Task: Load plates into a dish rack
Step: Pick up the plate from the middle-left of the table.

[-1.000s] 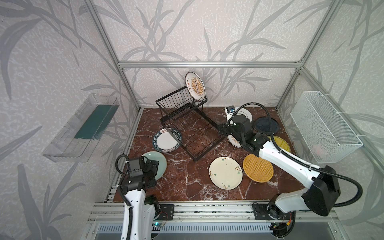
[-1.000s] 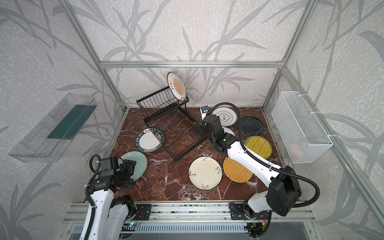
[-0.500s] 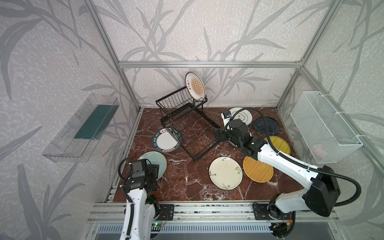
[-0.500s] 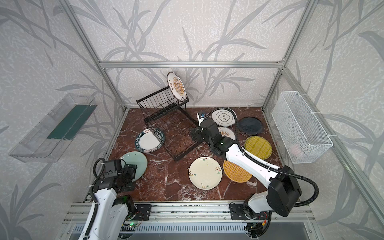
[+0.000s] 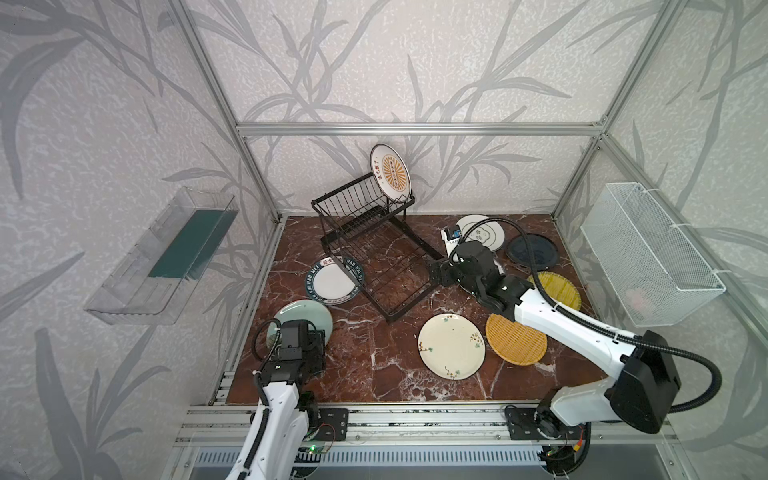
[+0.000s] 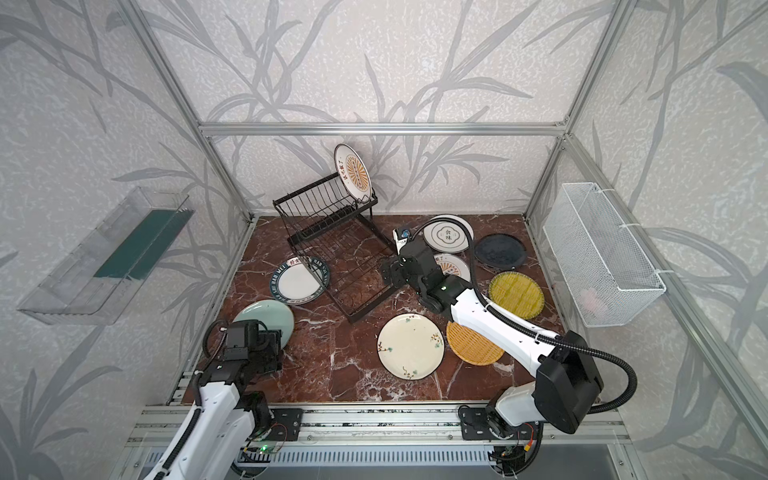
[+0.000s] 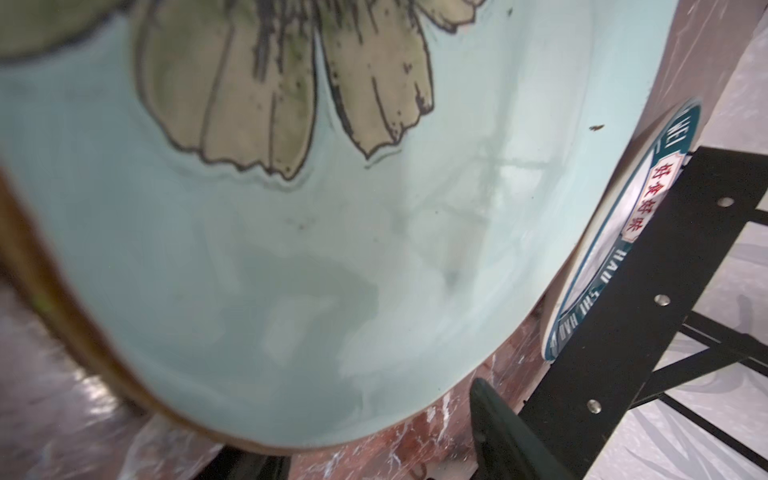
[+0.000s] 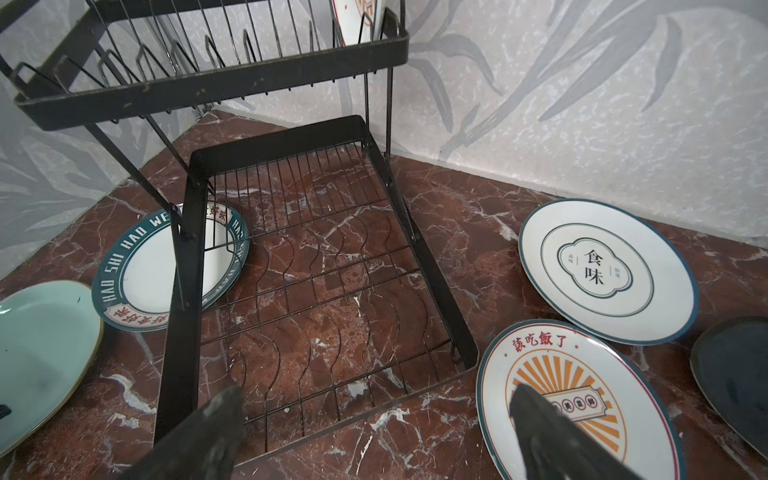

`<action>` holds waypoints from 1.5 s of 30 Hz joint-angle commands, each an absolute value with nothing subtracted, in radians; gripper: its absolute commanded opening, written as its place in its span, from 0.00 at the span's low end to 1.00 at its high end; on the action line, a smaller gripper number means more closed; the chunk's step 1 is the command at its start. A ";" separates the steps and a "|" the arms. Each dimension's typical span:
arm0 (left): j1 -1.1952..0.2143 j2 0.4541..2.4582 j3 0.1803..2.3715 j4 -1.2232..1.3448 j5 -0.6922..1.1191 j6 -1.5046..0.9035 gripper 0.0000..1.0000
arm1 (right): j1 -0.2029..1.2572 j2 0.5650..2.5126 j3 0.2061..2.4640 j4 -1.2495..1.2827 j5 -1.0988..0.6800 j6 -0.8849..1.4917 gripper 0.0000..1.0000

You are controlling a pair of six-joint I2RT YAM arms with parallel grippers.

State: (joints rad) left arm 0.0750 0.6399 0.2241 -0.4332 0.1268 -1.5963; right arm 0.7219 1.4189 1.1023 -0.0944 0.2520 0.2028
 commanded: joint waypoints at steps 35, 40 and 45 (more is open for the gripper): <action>0.215 0.566 0.232 -0.501 -0.214 -1.588 0.00 | 0.754 1.406 1.093 -0.119 0.226 0.232 0.99; 0.282 0.558 0.258 -0.542 -0.209 -1.530 0.00 | 0.759 1.413 1.098 -0.113 0.221 0.234 0.99; 0.314 0.547 0.311 -0.605 -0.250 -1.480 0.00 | 0.761 1.420 1.098 -0.112 0.219 0.236 0.99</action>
State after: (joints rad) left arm 0.2955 0.5564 0.2630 -0.4931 -0.1707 -1.5436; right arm 0.7544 1.4193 1.0935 -0.1108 0.2253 0.2211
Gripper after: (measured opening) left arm 0.050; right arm 0.991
